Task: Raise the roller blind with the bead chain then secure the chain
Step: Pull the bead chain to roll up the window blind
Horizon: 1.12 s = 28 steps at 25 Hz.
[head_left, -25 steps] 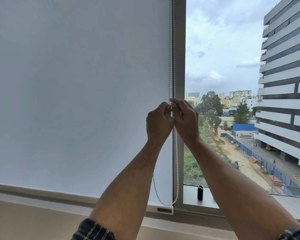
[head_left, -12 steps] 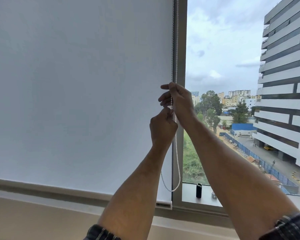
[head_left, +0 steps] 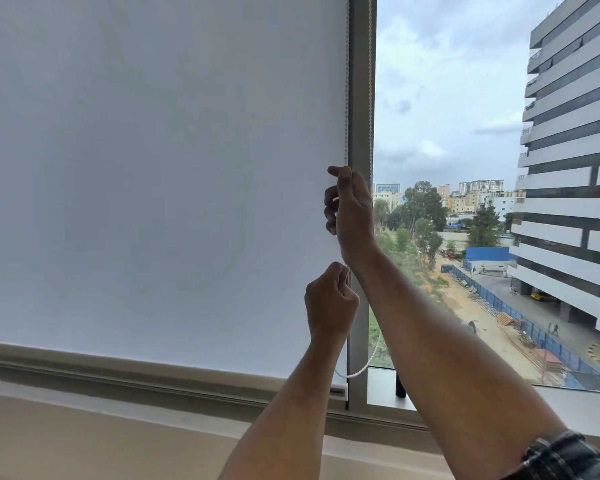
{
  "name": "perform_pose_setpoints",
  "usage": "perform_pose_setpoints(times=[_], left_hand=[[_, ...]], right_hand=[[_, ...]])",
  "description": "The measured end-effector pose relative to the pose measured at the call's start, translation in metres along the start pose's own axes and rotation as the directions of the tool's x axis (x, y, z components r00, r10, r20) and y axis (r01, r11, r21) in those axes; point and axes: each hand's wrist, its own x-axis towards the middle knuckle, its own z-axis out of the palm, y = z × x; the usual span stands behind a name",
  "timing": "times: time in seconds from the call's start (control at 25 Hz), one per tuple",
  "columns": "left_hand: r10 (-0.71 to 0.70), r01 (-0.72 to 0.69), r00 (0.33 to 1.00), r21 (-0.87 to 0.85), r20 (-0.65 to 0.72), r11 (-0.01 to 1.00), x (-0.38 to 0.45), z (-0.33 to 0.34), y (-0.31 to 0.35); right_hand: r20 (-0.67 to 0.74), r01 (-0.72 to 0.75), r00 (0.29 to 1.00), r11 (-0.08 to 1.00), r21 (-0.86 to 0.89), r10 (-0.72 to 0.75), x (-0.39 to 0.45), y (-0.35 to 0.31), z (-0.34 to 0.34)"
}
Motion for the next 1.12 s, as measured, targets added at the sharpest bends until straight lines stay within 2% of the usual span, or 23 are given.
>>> perform_pose_setpoints(times=[0.12,0.24,0.4,0.48,0.64,0.8,0.88,0.96,1.04,1.12], left_hand=[[-0.031,0.031,0.999,0.009,0.038,0.999,-0.020,0.005,-0.006],[-0.068,0.067,0.983,0.010,0.173,0.998,-0.035,0.011,-0.012],[0.007,-0.052,0.936,0.119,0.352,0.992,-0.032,-0.001,-0.019],[0.081,-0.114,0.952,0.097,0.294,0.989,-0.021,-0.013,-0.018],[0.136,-0.135,0.990,-0.016,0.039,0.991,0.031,-0.027,0.002],[0.174,-0.179,0.983,-0.073,-0.060,0.981,0.090,-0.032,0.044],[0.082,-0.081,0.997,-0.117,0.001,0.990,0.112,-0.031,0.062],[-0.043,0.069,0.988,-0.173,0.146,0.983,0.130,-0.028,0.074],[-0.128,0.245,0.930,-0.321,0.344,0.915,0.141,-0.025,0.079],[-0.149,0.428,0.834,-0.455,0.531,0.781,0.141,-0.024,0.077]], right_hand=[[-0.100,0.061,0.992,0.991,-0.121,-0.073,0.000,0.012,-0.003],[-0.123,0.111,0.982,0.970,-0.217,-0.140,-0.007,0.029,-0.016],[-0.127,0.122,0.978,0.952,-0.281,-0.163,-0.017,0.046,-0.031],[-0.120,0.123,0.979,0.944,-0.305,-0.167,-0.020,0.050,-0.036],[-0.106,0.121,0.981,0.941,-0.315,-0.162,-0.034,0.062,-0.040],[-0.082,0.110,0.987,0.950,-0.293,-0.139,-0.056,0.083,-0.040],[-0.062,0.092,0.991,0.955,-0.280,-0.114,-0.066,0.091,-0.039],[-0.043,0.069,0.996,0.964,-0.256,-0.082,-0.074,0.099,-0.039],[-0.034,0.065,0.996,0.965,-0.255,-0.077,-0.081,0.103,-0.039],[-0.047,0.056,0.996,0.962,-0.268,-0.071,-0.087,0.107,-0.043]])
